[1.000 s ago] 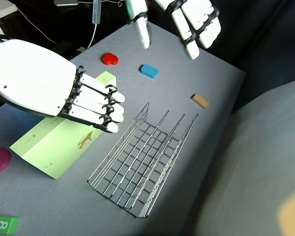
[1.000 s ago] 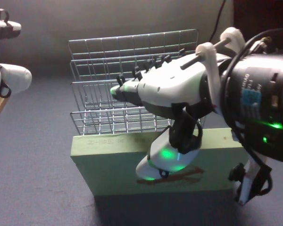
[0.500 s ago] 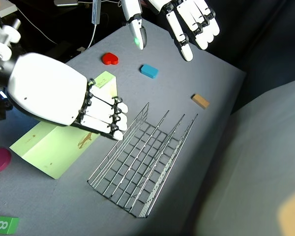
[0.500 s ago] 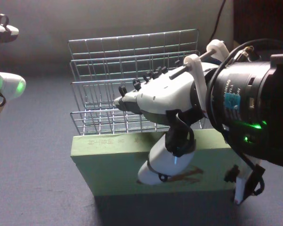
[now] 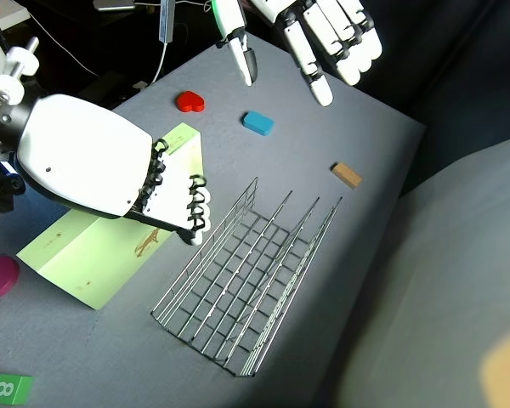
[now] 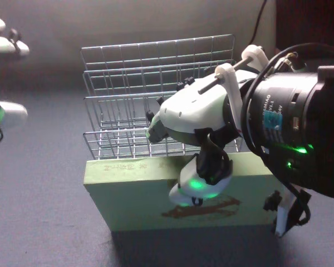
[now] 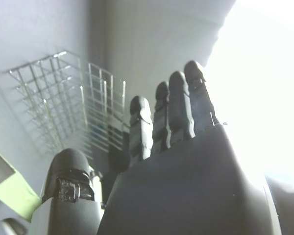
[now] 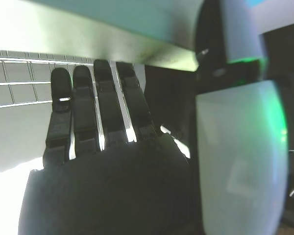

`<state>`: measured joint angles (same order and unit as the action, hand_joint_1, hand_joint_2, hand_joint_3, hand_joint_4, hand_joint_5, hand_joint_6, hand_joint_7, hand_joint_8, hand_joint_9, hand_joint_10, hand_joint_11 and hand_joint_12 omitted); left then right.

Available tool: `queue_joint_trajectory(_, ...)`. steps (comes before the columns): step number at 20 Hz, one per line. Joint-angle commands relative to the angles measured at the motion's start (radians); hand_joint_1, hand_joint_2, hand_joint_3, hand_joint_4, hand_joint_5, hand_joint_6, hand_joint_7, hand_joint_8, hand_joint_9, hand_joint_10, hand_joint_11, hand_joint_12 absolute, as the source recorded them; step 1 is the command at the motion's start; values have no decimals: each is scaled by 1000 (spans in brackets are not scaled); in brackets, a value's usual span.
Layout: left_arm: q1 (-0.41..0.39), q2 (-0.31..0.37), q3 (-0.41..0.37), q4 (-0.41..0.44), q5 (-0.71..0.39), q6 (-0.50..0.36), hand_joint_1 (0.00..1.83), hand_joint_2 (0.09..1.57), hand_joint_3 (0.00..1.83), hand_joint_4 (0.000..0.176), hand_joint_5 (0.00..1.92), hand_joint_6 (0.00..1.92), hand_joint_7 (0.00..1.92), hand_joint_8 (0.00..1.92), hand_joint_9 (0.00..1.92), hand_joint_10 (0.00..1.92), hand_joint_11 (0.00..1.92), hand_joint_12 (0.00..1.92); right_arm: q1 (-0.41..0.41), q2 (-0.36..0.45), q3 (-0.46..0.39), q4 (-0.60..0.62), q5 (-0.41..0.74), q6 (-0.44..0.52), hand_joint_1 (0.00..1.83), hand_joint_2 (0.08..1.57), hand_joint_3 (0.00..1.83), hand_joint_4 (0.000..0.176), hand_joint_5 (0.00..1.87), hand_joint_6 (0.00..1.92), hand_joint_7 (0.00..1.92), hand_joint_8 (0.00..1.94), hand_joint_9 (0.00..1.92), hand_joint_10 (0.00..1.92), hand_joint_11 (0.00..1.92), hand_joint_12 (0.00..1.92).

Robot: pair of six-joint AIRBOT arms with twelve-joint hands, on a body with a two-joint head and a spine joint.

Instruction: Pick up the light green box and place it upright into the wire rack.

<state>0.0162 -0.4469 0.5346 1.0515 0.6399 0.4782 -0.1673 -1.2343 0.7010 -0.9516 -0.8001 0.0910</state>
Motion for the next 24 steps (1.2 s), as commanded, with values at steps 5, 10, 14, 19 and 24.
queue_joint_trajectory(5, -16, -3, -1, 69, -37, 44, 34, 1263, 0, 112, 162, 1, 78, 0, 60, 1, 0, 262, 14, 1, 0, -69, 39, 0, 1108, 1151, 0, 0, 883, 890, 983, 55, 923, 215, 477, 1243)
queue_joint_trajectory(10, -20, -6, -2, 40, -17, 120, 35, 1263, 0, 112, 159, 0, 75, 1, 80, 4, 0, 232, 22, 18, -25, -69, 41, -11, 1189, 1177, 0, 0, 846, 1109, 889, 1241, 761, 1139, 655, 1550)
queue_joint_trajectory(14, -22, -13, -2, 40, -8, 150, 35, 1263, 0, 113, 160, 0, 83, 1, 74, 1, 0, 239, 52, 47, -59, -67, 22, -19, 1197, 1174, 0, 0, 834, 1108, 913, 1229, 773, 1215, 674, 1587)
queue_joint_trajectory(19, -27, -14, -3, 40, 12, 167, 36, 1262, 0, 113, 159, 0, 79, 0, 81, 2, 0, 253, 169, 94, -84, -2, 4, -57, 1197, 1174, 0, 0, 834, 1113, 916, 1222, 775, 1218, 672, 1587)
queue_joint_trajectory(24, -42, -19, -3, 40, 34, 195, 36, 1263, 0, 113, 159, 0, 87, 2, 103, 6, 0, 307, 272, 121, -79, -90, 5, -85, 1200, 1173, 0, 0, 826, 1118, 928, 1213, 774, 1218, 665, 1585)
